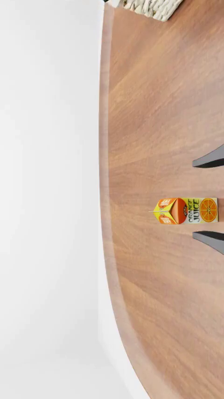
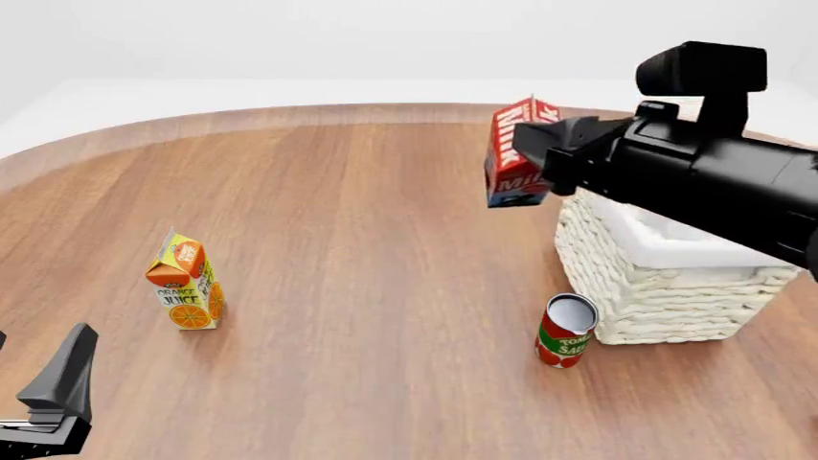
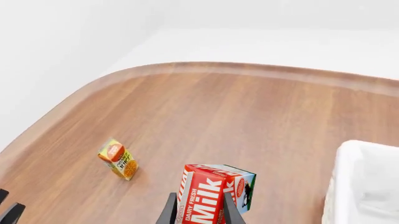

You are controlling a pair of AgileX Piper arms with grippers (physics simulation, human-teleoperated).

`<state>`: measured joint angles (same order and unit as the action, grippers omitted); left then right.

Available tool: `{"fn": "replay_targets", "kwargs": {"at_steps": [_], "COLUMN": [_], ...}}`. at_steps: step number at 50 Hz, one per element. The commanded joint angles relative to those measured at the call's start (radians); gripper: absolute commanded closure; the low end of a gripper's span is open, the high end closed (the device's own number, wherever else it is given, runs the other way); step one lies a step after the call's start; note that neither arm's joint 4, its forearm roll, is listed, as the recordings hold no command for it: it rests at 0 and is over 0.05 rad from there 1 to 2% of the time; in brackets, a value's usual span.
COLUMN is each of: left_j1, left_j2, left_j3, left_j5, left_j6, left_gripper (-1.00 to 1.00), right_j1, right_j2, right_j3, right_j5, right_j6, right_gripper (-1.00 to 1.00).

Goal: Pick the milk and place it in the basket.

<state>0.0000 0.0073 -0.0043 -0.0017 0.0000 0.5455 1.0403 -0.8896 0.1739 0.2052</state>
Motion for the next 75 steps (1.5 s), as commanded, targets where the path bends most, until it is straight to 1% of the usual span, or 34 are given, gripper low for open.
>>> {"fn": "replay_targets", "kwargs": {"at_steps": [1,13,31,32,33,34,42,60,61,65,68,69,71,75], "left_j1": [0.0,0.0,0.0,0.0,0.0,0.0,0.0,0.0,0.0,0.0,0.0,0.0,0.0,0.0], "left_j2": [0.0,0.0,0.0,0.0,0.0,0.0,0.0,0.0,0.0,0.0,0.0,0.0,0.0,0.0], "left_j3": [0.0,0.0,0.0,0.0,0.0,0.0,0.0,0.0,0.0,0.0,0.0,0.0,0.0,0.0], "left_j5": [0.0,0.0,0.0,0.0,0.0,0.0,0.0,0.0,0.0,0.0,0.0,0.0,0.0,0.0], "left_j6": [0.0,0.0,0.0,0.0,0.0,0.0,0.0,0.0,0.0,0.0,0.0,0.0,0.0,0.0], "left_gripper": [-1.0,-1.0,-1.0,-1.0,-1.0,-1.0,-1.0,-1.0,-1.0,-1.0,-1.0,-1.0,-1.0,-1.0], "right_j1": [-0.065,-0.145,-0.221,-0.223,-0.226,-0.233,-0.271,-0.329,-0.341,-0.35,-0.359,-0.36,-0.374,-0.391], "right_j2": [-0.122,-0.228,-0.269,-0.265,-0.269,-0.277,-0.272,-0.231,-0.23,-0.225,-0.209,-0.206,-0.197,-0.185], "right_j3": [0.018,0.048,0.035,0.027,0.019,0.01,-0.008,-0.05,-0.052,-0.059,-0.068,-0.069,-0.07,-0.064], "right_j5": [0.031,0.074,0.108,0.115,0.121,0.129,0.143,0.162,0.165,0.168,0.168,0.167,0.162,0.152], "right_j6": [-0.015,-0.023,-0.045,-0.071,-0.086,-0.071,-0.084,-0.13,-0.138,-0.14,-0.161,-0.159,-0.178,-0.181], "right_gripper": [1.0,1.0,1.0,1.0,1.0,1.0,1.0,1.0,1.0,1.0,1.0,1.0,1.0,1.0]}}
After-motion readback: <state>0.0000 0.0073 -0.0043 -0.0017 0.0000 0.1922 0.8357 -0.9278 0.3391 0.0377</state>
